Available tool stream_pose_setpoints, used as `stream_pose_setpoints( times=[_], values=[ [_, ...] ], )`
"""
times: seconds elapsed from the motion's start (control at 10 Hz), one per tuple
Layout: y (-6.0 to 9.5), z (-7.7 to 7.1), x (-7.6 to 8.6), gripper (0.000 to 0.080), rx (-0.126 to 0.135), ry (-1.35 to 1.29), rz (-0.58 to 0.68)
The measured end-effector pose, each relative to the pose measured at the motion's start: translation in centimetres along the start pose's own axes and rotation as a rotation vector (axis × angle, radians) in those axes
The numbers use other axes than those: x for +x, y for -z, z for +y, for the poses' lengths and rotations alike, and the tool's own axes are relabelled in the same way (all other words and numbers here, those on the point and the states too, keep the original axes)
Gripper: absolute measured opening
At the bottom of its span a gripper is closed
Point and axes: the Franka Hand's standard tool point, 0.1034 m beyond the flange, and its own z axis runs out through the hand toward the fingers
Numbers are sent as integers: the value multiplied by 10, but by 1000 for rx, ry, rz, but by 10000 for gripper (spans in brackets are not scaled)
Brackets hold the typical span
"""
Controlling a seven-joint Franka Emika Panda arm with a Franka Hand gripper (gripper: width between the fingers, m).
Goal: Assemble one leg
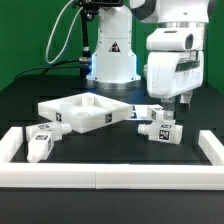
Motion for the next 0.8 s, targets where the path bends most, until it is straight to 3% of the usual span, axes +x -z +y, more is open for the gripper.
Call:
stream_pose_setpoints(
  times=[0.1, 0.3, 0.5, 0.8],
  values=[
    [-2, -4, 1, 650, 3, -14, 1],
    [-19, -33, -3, 650, 30, -24, 4],
    [-37, -33, -11, 650, 38, -12, 8],
    [-50, -31, -16, 650, 51, -6, 0]
  ],
)
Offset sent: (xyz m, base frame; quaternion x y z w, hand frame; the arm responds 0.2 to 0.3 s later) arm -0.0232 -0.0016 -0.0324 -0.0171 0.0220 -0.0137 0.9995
